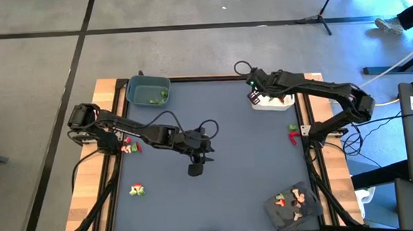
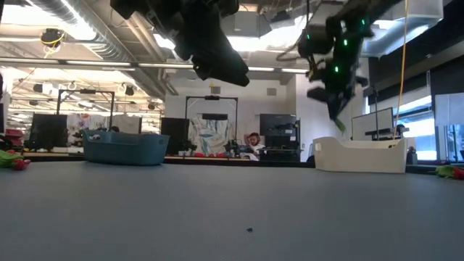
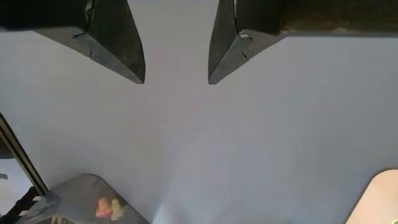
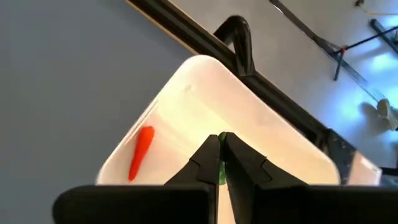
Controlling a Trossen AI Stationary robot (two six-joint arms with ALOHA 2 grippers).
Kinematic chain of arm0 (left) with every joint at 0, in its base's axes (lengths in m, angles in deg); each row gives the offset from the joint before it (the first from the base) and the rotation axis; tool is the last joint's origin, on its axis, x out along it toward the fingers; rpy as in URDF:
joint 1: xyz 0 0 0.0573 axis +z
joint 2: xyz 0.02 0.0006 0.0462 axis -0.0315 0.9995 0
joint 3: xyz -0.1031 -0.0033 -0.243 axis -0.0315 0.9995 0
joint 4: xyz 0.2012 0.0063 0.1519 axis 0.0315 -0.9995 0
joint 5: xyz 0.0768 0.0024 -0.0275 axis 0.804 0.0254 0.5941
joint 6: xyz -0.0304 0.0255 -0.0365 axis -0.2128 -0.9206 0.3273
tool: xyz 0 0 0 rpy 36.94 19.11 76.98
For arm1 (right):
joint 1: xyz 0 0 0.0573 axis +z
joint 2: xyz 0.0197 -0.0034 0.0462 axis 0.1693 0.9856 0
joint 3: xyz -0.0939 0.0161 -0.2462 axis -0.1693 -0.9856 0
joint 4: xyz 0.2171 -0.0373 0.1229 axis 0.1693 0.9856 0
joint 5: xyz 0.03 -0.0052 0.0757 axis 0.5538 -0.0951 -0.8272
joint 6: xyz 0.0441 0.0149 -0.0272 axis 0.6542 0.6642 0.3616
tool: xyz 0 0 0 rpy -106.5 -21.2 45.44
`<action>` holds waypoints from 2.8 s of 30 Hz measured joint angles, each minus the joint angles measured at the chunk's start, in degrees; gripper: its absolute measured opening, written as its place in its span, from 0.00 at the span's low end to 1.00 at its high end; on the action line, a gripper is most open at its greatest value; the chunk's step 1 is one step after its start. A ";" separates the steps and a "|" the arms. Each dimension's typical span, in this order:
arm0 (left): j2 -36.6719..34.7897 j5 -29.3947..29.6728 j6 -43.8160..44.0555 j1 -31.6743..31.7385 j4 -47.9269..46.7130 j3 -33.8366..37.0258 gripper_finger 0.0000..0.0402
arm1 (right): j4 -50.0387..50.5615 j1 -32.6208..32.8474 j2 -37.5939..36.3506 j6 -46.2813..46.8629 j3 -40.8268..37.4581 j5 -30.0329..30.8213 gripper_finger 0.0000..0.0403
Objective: Sort produce into baskets
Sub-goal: Put the green chili pepper into the white bin, then put the red chili pepper into the white bin
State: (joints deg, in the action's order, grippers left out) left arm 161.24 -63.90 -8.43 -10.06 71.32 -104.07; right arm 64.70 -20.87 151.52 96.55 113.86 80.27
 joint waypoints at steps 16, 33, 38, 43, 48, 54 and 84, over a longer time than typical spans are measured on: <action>-0.02 0.02 0.22 0.11 0.72 0.00 0.43 | -7.42 -0.31 -0.02 0.15 -6.97 -0.88 0.35; -0.07 0.02 0.15 0.11 -0.97 -0.02 0.43 | -14.64 25.53 -7.10 1.08 -6.92 -4.47 0.46; -0.77 0.06 1.30 -0.01 -11.33 -1.14 0.43 | -25.39 31.31 -7.08 0.28 -6.92 -4.48 0.46; -2.22 0.15 1.19 -0.62 -26.88 -1.55 0.43 | -35.87 34.23 -7.08 -2.70 -6.90 -4.48 0.46; -3.52 0.15 3.08 -0.74 -45.92 -1.55 0.43 | -36.42 36.44 -6.36 -3.55 -6.86 -4.48 0.46; -3.51 1.67 3.01 -0.72 -59.97 -0.64 0.43 | -35.79 36.59 -3.67 -4.46 -6.86 -3.94 0.46; 17.29 3.42 -3.63 -0.61 -69.84 5.75 0.41 | -35.42 35.46 -1.68 -4.50 -6.90 -3.96 0.46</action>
State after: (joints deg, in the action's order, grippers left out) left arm 178.54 -60.48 -12.06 -10.67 1.48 -98.32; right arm 29.29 14.59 149.84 92.04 106.95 76.32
